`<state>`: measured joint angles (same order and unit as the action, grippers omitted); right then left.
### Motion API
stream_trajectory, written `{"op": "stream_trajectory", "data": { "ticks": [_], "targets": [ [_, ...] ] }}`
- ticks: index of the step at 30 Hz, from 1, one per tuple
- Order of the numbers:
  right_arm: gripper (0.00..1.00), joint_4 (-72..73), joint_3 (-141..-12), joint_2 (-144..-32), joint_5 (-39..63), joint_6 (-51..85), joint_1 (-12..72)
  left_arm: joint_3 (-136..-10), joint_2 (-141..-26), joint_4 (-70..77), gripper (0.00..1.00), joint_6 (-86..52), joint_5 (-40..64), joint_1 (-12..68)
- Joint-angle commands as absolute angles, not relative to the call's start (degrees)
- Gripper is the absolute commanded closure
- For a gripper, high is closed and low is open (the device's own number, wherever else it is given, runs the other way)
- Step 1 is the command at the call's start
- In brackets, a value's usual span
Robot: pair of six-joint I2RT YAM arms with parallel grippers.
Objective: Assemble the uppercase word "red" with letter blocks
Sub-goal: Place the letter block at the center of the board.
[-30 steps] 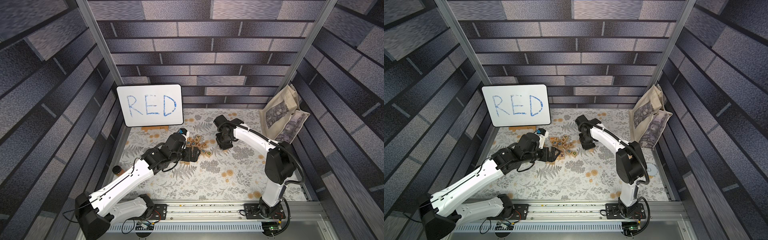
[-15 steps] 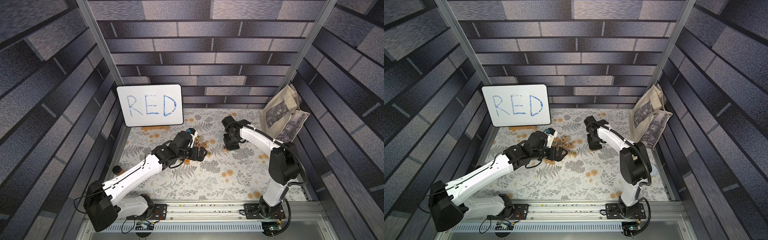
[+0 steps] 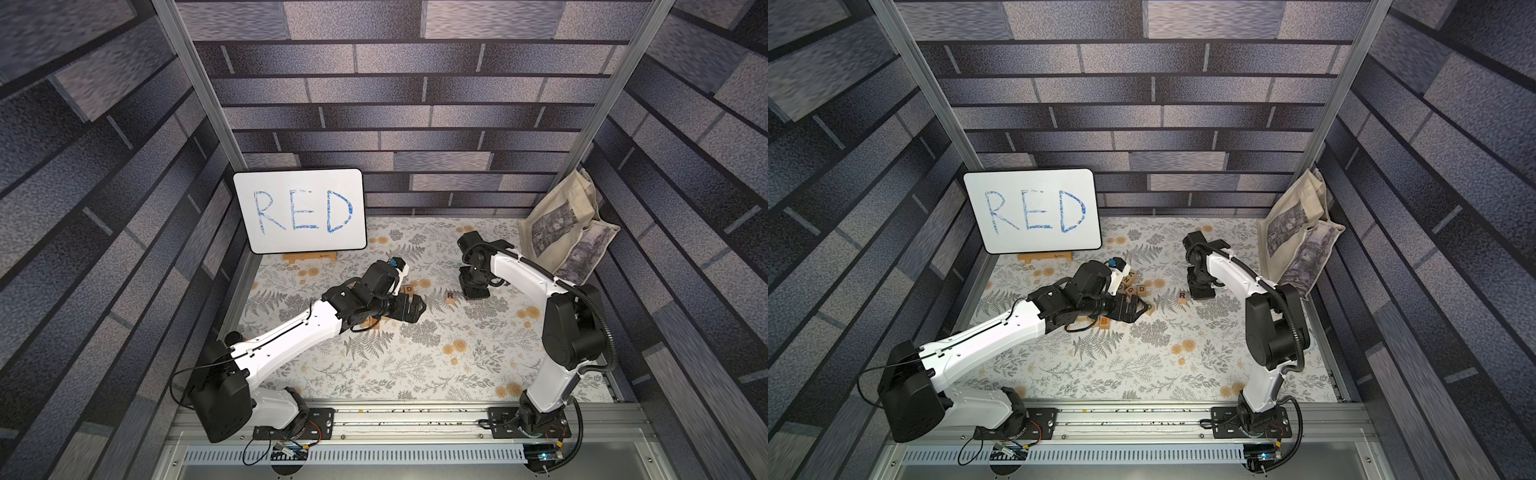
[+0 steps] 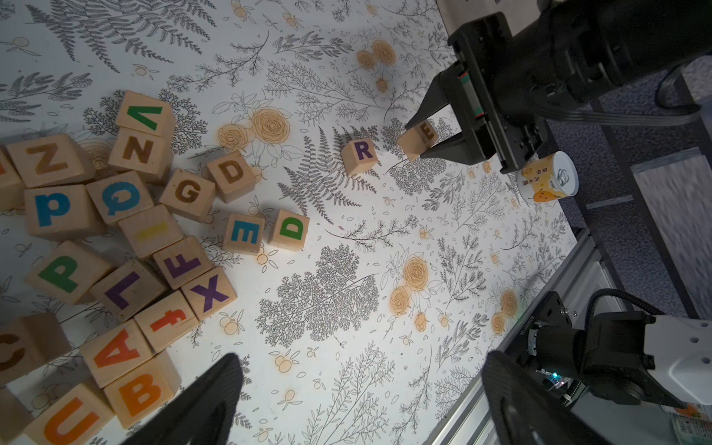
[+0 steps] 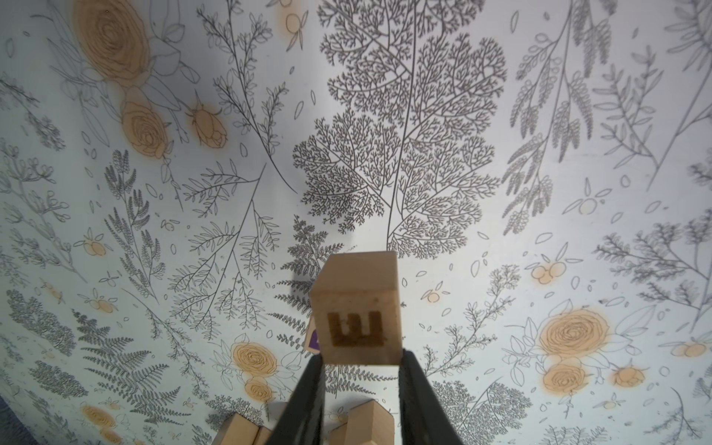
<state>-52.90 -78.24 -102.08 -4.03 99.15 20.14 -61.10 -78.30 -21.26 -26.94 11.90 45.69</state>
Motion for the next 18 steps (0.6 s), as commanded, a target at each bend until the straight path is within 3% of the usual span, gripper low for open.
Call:
{"op": "stream_trajectory", "data": {
  "ticks": [1,18],
  "targets": [
    [0.95,-53.25,-76.79,-102.47,-5.92,99.3,18.84,-63.52,-79.34,-20.46,0.0,-25.23,13.23,46.04],
    [0.92,-50.68,-76.82,-107.23,-4.8,97.91,16.29,-65.76,-82.51,-21.66,0.0,-24.35,15.07,44.85]
  ]
}}
